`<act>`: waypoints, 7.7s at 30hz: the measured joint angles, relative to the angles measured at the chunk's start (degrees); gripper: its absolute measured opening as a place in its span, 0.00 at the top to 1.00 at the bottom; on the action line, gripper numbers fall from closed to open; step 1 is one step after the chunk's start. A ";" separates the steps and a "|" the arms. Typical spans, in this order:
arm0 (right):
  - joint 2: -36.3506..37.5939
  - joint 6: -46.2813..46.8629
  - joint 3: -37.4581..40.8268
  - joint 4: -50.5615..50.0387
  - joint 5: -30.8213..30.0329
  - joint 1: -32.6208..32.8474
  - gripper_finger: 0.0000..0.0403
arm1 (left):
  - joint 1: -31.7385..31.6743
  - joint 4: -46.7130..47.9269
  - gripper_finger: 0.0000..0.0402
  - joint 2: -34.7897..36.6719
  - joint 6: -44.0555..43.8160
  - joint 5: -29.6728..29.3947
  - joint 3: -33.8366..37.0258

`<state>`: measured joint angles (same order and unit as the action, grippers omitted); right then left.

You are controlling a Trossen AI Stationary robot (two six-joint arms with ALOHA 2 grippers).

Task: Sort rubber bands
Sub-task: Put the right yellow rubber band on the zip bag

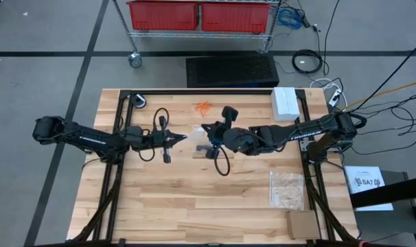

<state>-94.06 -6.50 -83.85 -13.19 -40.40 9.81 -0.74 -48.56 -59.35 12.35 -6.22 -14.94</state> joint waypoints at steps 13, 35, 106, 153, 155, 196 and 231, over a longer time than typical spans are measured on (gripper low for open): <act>-1.27 1.50 0.02 0.53 -8.28 0.04 1.00 | -0.01 -0.84 1.00 0.00 -1.54 -1.73 0.00; -1.25 1.13 0.02 4.60 -9.23 0.61 1.00 | 0.01 -1.15 1.00 -0.02 -3.05 -7.38 0.00; -2.51 2.99 0.02 8.76 -11.15 -1.84 1.00 | 0.05 -2.04 1.00 -0.02 -4.43 -7.32 0.00; -7.41 18.41 0.04 -11.20 18.58 -6.84 0.90 | 0.07 -1.93 1.00 -0.04 -4.43 -7.28 0.00; -7.40 19.41 0.04 -11.51 20.29 -6.84 0.86 | 0.07 -1.90 1.00 -0.04 -4.43 -7.24 -0.01; 14.72 22.05 56.23 44.18 21.00 -7.04 0.80 | -0.06 -1.69 1.00 0.04 -2.01 -6.05 -0.02; 8.94 12.33 52.44 66.56 36.29 -14.81 0.64 | -4.53 -5.00 1.00 -0.24 -4.56 1.73 -0.02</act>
<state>-85.12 5.83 -31.41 53.36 -4.11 -5.00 -5.27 -53.56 -59.59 7.79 -4.49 -14.96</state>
